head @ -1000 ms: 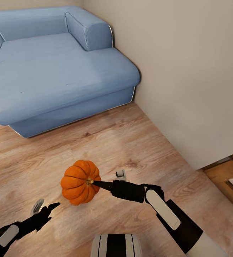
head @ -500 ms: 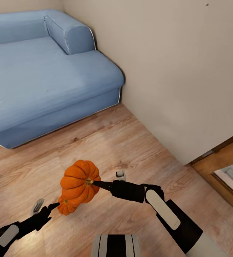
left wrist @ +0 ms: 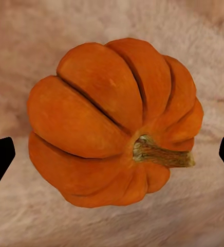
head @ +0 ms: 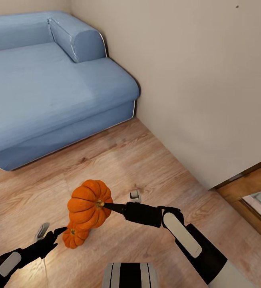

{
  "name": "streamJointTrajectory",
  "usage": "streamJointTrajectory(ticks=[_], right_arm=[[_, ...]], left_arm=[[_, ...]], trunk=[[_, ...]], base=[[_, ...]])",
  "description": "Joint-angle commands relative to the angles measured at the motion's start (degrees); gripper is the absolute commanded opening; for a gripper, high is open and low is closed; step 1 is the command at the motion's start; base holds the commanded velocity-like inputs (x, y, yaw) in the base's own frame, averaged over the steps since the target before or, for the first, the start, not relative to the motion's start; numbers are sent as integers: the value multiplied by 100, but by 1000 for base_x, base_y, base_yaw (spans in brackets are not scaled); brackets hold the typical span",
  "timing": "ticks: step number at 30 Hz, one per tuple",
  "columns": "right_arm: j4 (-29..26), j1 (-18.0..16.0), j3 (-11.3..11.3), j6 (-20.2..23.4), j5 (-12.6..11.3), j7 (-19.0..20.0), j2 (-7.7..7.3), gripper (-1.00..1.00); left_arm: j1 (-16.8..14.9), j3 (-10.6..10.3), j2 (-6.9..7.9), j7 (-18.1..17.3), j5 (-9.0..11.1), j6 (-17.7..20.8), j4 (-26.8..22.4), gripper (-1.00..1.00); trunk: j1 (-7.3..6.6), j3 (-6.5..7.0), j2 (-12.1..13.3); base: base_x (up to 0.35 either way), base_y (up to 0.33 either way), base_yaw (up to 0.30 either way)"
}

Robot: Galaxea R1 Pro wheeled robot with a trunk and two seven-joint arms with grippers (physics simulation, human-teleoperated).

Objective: Place each of the two pumpkins and all three candles from the living room inside a cabinet in the living room (use any cabinet), then make sure every cabinet is closed, and position the cauldron so it is next to a table in the living room.

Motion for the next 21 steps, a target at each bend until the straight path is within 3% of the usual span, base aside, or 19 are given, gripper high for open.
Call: streamJointTrajectory(ticks=[1, 21], right_arm=[[1, -5, 6, 27, -43, -5, -3, -100], [-1, -4, 6, 27, -16, -5, -3, -100]], left_arm=[[-2, -1, 2, -2, 42, 42, 1, 100], [-2, -2, 2, -2, 35, 35, 1, 100]], trunk=[[-1, -3, -1], [-1, -3, -1]], base=[[19, 8, 0], [31, 1, 0]])
